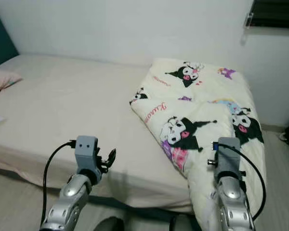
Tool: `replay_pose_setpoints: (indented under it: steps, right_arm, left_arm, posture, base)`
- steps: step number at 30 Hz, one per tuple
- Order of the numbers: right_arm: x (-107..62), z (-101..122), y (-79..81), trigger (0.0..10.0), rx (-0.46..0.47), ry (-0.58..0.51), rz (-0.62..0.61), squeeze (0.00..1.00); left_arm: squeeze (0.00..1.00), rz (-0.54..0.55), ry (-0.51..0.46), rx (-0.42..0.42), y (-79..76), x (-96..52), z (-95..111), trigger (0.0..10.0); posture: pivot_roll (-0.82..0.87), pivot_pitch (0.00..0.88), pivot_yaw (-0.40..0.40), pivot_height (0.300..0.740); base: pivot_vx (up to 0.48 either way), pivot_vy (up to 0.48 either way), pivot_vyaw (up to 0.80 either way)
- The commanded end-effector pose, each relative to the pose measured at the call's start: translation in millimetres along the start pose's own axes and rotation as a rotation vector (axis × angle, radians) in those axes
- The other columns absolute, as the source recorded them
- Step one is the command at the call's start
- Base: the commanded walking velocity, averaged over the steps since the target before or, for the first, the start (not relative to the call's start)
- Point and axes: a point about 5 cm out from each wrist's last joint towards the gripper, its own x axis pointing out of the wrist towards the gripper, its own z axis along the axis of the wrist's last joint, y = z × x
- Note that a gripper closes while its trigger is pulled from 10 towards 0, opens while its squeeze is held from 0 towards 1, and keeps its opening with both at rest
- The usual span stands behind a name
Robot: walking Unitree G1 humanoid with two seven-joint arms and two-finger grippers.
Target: Clean up the room
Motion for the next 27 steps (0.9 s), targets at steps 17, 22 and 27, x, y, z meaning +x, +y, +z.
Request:
replay_pose_setpoints:
  steps: [17, 22, 27]
  right_arm:
    - [57.1, 18, -29.9, 10.0, 0.428, 0.016, 0.008, 1.0]
    - [62.2, 16, -24.7, 10.0, 0.433, 0.031, 0.048, 1.0]
    - [65.6, 13, -14.6, 10.0, 0.439, 0.069, 0.124, 0.87]
  left_arm:
    - [0.0, -0.08, -0.123, -0.004, 3.3, -9.8, 28, 10.0]
    - [0.0, -0.2, -0.143, -0.003, -2.1, -20.0, 35, 10.0]
    - [0.0, -0.249, -0.146, 0.02, -2.4, -28.7, 38, 10.0]
  posture:
    - [0.02, 0.148, 0.033, 0.605]
    - [0.06, 0.172, 0.036, 0.605]
    - [0.09, 0.187, 0.027, 0.605]
  base:
    - [0.0, 0.0, 0.0]
    - [0.0, 0.0, 0.0]
    - [0.0, 0.0, 0.0]
